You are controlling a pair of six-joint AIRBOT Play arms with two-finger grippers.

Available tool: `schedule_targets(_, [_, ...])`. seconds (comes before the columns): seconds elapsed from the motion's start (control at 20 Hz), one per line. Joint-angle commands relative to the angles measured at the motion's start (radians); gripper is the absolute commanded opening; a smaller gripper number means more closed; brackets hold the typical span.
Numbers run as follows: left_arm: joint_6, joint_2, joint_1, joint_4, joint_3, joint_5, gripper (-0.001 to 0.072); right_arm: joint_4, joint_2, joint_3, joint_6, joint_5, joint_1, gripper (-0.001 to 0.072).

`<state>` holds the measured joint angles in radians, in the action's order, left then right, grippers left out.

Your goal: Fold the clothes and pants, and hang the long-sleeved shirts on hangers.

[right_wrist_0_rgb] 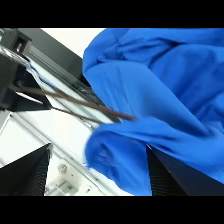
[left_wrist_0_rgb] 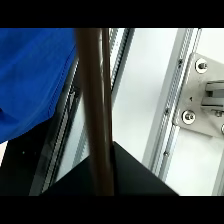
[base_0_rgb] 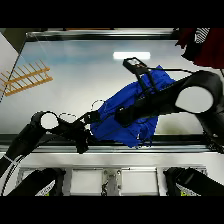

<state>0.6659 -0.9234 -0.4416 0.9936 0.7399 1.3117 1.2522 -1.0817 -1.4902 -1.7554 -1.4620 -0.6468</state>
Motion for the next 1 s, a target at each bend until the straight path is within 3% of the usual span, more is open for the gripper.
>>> schedule_targets(0.0, [0.003, 0.0, 0.001, 0.0, 0.0, -0.003, 0.0009, -0.154, 0.036, -0.001, 0.174, -0.083, 0.15, 0.0637])
schedule_targets(0.2, [0.003, 0.0, 0.001, 0.0, 0.0, -0.003, 0.0009, -0.399, 0.021, -0.001, 0.563, -0.156, 0.393, 0.0637])
schedule_targets(0.25, [0.003, 0.0, 0.001, 0.0, 0.0, -0.003, 0.0009, -0.42, 0.016, -0.001, 0.612, -0.139, 0.439, 0.0637])
schedule_targets(0.5, [0.003, 0.0, 0.001, 0.0, 0.0, -0.004, 0.0009, -0.418, 0.008, 0.0, 0.65, -0.046, 0.509, 0.0637])
schedule_targets(0.65, [0.003, 0.0, 0.001, 0.0, 0.0, -0.004, 0.0009, -0.42, 0.006, 0.011, 0.983, -0.095, 0.556, 0.0637])
schedule_targets(0.8, [0.003, 0.0, 0.001, 0.0, 0.0, -0.004, 0.0009, -0.471, 0.006, 0.093, 1.118, -0.183, 0.695, 0.0637])
schedule_targets(0.95, [0.003, 0.0, 0.001, 0.0, 0.0, -0.006, 0.0009, -0.663, 0.002, 0.245, 1.315, -0.193, 0.87, 0.0637])
